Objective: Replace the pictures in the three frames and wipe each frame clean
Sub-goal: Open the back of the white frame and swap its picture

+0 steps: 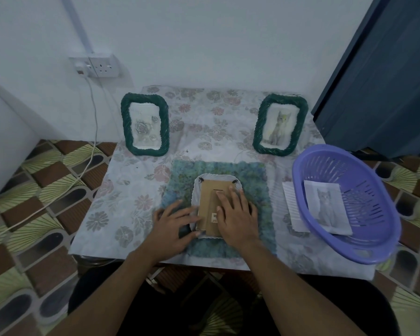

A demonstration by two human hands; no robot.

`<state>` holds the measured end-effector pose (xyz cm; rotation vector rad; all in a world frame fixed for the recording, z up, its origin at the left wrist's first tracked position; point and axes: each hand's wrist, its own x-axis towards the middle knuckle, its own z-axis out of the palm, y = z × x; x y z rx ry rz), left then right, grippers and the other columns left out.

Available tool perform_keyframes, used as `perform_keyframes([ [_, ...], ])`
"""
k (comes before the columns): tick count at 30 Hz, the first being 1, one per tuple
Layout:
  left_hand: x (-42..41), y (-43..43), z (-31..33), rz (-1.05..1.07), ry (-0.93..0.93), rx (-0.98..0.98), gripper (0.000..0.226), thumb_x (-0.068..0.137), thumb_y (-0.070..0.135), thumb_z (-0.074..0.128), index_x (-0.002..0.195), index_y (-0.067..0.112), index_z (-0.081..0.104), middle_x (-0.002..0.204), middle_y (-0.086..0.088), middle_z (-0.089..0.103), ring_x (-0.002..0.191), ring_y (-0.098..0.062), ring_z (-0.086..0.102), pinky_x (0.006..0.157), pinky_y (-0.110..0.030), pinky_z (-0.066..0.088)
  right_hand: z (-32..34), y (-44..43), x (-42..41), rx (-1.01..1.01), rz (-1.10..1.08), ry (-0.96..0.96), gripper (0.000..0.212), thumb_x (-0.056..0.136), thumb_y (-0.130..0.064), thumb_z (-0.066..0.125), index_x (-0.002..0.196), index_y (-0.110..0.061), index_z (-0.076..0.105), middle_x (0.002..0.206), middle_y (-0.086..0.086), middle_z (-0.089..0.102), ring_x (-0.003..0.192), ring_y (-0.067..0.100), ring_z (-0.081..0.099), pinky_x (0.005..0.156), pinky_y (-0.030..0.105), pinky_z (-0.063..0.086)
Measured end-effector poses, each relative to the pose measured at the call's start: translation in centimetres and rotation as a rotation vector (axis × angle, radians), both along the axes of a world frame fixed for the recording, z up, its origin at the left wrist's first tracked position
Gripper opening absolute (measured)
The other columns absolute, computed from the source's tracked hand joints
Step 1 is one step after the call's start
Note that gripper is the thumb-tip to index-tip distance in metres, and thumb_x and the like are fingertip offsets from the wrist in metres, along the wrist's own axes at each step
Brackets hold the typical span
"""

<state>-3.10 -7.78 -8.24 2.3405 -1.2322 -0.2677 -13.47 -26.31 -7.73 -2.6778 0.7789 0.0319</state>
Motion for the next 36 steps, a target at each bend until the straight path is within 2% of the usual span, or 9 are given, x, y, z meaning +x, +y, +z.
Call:
perform_keyframes([
  [3, 0.4, -0.1, 0.3, -0.009, 0.001, 0.023, 0.075, 0.078, 0.091, 0.023, 0.119, 0.046, 0.066, 0.135, 0.033, 0.042, 0.141, -0.01, 0.027, 0.111, -0.053, 0.023, 0.0, 0.0, 0.0, -0.005, 0.0, -0.003, 0.071, 0.09, -0.055, -0.002, 0.155, -0.04, 0.021, 0.168, -0.006, 0.004, 0.154, 0.017, -0.003, 0.12, 0.052, 0.012],
  [7, 0.9, -0.6, 0.6, -0.025, -0.008, 0.12, 0.081, 0.069, 0.096, 0.02, 0.107, 0.048, 0.071, 0.138, 0.033, 0.043, 0.143, -0.012, 0.025, 0.109, -0.054, 0.024, 0.2, 0.1, 0.0, -0.024, -0.002, -0.007, 0.08, 0.083, -0.056, -0.008, 0.154, -0.039, 0.024, 0.168, -0.006, 0.007, 0.154, 0.018, 0.0, 0.119, 0.052, 0.014],
  [11, 1.0, -1.3, 1.9, -0.015, 0.005, 0.232, 0.052, 0.071, 0.081, 0.046, 0.101, 0.048, 0.073, 0.15, 0.028, 0.035, 0.144, -0.013, 0.018, 0.107, -0.05, 0.019, 0.3, 0.1, 0.0, -0.016, -0.002, 0.009, 0.075, 0.087, -0.055, -0.004, 0.154, -0.039, 0.025, 0.167, -0.006, 0.007, 0.154, 0.018, 0.0, 0.12, 0.051, 0.013],
  [15, 1.0, -1.5, 2.7, 0.014, 0.006, 0.27, 0.031, 0.079, 0.068, 0.064, 0.1, 0.048, 0.073, 0.146, 0.028, 0.036, 0.138, -0.012, 0.019, 0.101, -0.045, 0.018, 0.2, 0.0, 0.0, -0.023, -0.005, 0.025, 0.069, 0.091, -0.053, 0.002, 0.154, -0.039, 0.024, 0.167, -0.006, 0.006, 0.154, 0.017, -0.002, 0.12, 0.051, 0.013],
  [24, 0.2, -2.0, 3.0, 0.076, -0.061, 0.243, 0.028, 0.078, 0.069, 0.062, 0.094, 0.049, 0.075, 0.141, 0.025, 0.039, 0.133, -0.012, 0.023, 0.095, -0.039, 0.017, 0.1, 0.0, 0.0, -0.016, -0.003, 0.044, 0.064, 0.093, -0.051, 0.007, 0.155, -0.04, 0.022, 0.168, -0.007, 0.004, 0.154, 0.016, -0.003, 0.12, 0.051, 0.011],
  [28, 0.1, -1.5, 2.1, 0.117, -0.031, 0.16, 0.049, 0.072, 0.081, 0.044, 0.089, 0.047, 0.075, 0.137, 0.025, 0.042, 0.131, -0.012, 0.022, 0.09, -0.037, 0.016, 0.0, 0.1, 0.0, -0.024, -0.011, 0.013, 0.069, 0.091, -0.054, 0.001, 0.154, -0.04, 0.024, 0.167, -0.006, 0.007, 0.154, 0.017, 0.0, 0.12, 0.051, 0.013],
  [30, -0.2, -1.4, 1.4, 0.129, -0.061, 0.115, 0.054, 0.072, 0.08, 0.034, 0.084, 0.045, 0.074, 0.133, 0.025, 0.045, 0.129, -0.013, 0.025, 0.092, -0.04, 0.02, 0.0, 0.1, 0.0, -0.022, -0.013, 0.013, 0.066, 0.093, -0.053, 0.004, 0.154, -0.04, 0.025, 0.167, -0.006, 0.007, 0.154, 0.017, 0.0, 0.12, 0.051, 0.013],
  [32, -0.5, -1.4, 0.7, 0.157, -0.093, 0.065, 0.047, 0.076, 0.075, 0.037, 0.077, 0.043, 0.071, 0.128, 0.024, 0.05, 0.127, -0.016, 0.032, 0.091, -0.045, 0.026, 0.0, 0.1, 0.0, -0.018, -0.011, 0.019, 0.064, 0.093, -0.052, 0.007, 0.154, -0.04, 0.025, 0.167, -0.006, 0.007, 0.154, 0.017, -0.001, 0.12, 0.051, 0.013],
  [36, -0.8, -1.5, -0.2, 0.246, -0.029, 0.029, 0.045, 0.076, 0.074, 0.038, 0.077, 0.043, 0.07, 0.122, 0.028, 0.049, 0.126, -0.018, 0.033, 0.095, -0.051, 0.03, 0.1, 0.2, 0.0, -0.029, -0.013, -0.008, 0.077, 0.085, -0.056, -0.004, 0.153, -0.04, 0.027, 0.167, -0.006, 0.01, 0.154, 0.017, 0.001, 0.119, 0.052, 0.014],
])
